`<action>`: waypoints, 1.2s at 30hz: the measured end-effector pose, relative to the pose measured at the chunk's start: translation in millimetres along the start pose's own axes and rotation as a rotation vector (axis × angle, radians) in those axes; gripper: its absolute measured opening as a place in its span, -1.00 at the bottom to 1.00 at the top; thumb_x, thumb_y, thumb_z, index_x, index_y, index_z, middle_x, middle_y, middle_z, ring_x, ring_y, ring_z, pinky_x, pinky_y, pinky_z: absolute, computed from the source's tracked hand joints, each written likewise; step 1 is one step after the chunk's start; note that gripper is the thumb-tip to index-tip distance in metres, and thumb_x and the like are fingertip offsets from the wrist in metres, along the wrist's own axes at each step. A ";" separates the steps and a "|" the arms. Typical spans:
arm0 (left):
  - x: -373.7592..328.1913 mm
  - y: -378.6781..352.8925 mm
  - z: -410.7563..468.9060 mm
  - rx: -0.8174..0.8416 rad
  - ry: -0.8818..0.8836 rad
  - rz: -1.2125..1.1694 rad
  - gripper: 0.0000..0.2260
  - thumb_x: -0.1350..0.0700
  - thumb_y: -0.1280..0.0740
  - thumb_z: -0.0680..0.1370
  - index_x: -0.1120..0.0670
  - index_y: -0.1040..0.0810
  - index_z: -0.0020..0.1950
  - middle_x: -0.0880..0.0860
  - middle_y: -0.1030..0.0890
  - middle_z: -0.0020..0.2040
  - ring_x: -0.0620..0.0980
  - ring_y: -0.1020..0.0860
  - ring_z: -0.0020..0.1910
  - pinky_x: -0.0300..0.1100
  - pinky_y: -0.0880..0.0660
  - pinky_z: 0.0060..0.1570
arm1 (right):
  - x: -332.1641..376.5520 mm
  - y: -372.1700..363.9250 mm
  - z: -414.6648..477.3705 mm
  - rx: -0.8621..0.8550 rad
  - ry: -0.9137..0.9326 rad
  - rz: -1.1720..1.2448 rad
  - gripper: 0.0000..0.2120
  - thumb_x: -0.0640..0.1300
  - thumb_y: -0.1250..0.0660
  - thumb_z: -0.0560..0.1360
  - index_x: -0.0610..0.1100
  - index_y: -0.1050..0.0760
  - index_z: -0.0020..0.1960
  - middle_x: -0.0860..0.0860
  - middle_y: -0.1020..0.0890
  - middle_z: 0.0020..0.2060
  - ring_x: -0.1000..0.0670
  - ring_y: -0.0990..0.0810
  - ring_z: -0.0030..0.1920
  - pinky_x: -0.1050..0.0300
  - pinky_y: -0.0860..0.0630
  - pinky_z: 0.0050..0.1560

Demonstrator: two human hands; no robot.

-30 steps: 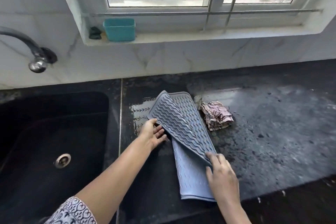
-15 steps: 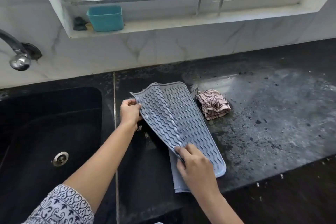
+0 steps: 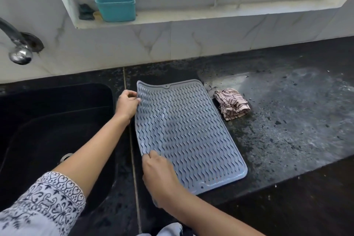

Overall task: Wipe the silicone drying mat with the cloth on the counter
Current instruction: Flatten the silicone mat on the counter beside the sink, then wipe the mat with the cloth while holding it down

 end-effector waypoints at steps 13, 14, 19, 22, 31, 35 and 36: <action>11.8 -41.0 -77.4 0.130 -0.419 0.285 -0.71 0.11 -0.29 0.56 0.03 -0.44 0.28 -0.02 -0.41 0.35 -0.02 -0.29 0.42 -0.04 -0.22 0.40 | -83.0 19.4 -32.5 -0.065 -0.263 0.265 -0.66 0.04 -0.25 0.54 0.01 -0.42 0.30 0.10 -0.53 0.17 0.09 -0.47 0.18 0.16 -0.41 0.18; 15.7 -50.1 -79.6 0.164 -0.421 0.330 -0.68 0.09 -0.29 0.56 0.01 -0.43 0.31 -0.03 -0.38 0.39 -0.03 -0.25 0.45 -0.02 -0.17 0.43 | -104.5 26.3 -32.4 -0.118 -0.324 0.259 -0.68 0.03 -0.26 0.54 0.00 -0.44 0.28 0.10 -0.53 0.15 0.09 -0.46 0.17 0.16 -0.41 0.18; 24.5 -84.2 -73.9 0.185 -0.405 0.566 -0.56 -0.06 -0.23 0.57 -0.02 -0.31 0.44 0.00 -0.21 0.51 -0.01 -0.09 0.52 0.02 0.07 0.48 | -214.0 71.6 8.4 -0.457 -0.449 0.023 -0.67 -0.04 -0.27 0.52 -0.10 -0.45 0.26 -0.06 -0.48 0.22 -0.09 -0.37 0.26 -0.03 -0.35 0.19; 27.8 -94.5 -72.4 0.126 -0.378 0.676 -0.52 -0.15 -0.17 0.58 -0.05 -0.25 0.48 0.02 -0.15 0.53 0.03 -0.06 0.53 0.06 0.09 0.48 | -261.1 90.9 45.6 -0.401 -0.417 -0.110 -0.49 0.07 -0.28 0.50 -0.05 -0.31 0.40 -0.10 -0.25 0.45 -0.12 -0.15 0.45 -0.24 -0.10 0.38; 37.1 -103.1 -66.1 0.055 -0.393 0.772 -0.51 -0.18 -0.13 0.58 -0.08 -0.24 0.48 0.02 -0.17 0.53 0.05 -0.07 0.52 0.11 0.07 0.49 | -303.8 77.2 82.8 -0.244 -0.377 -0.213 -0.48 0.01 -0.20 0.54 0.08 -0.18 0.47 -0.10 -0.22 0.48 -0.26 -0.13 0.45 -0.31 -0.22 0.31; 28.9 -101.9 -67.7 0.011 -0.396 0.776 -0.54 -0.17 -0.18 0.56 -0.07 -0.32 0.43 0.00 -0.28 0.47 0.04 -0.17 0.48 0.09 -0.02 0.46 | -299.5 96.0 94.0 -0.362 -0.357 -0.132 -0.59 -0.19 -0.22 0.49 -0.08 -0.41 0.34 -0.11 -0.50 0.28 -0.18 -0.43 0.25 -0.03 -0.43 0.15; 24.5 -102.2 -66.1 -0.002 -0.389 0.783 -0.56 -0.17 -0.20 0.55 -0.07 -0.35 0.40 0.00 -0.32 0.43 0.02 -0.20 0.45 0.08 -0.06 0.44 | -295.6 106.6 97.1 -0.392 -0.393 -0.035 -0.62 -0.20 -0.21 0.48 -0.07 -0.45 0.29 -0.09 -0.59 0.15 -0.11 -0.53 0.11 0.12 -0.45 0.03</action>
Point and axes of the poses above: each hand's wrist, its own z-axis towards the middle knuckle, its own y-axis out of the back of the hand, x = y × z, the point moved 1 cm from there along z, towards the middle knuckle
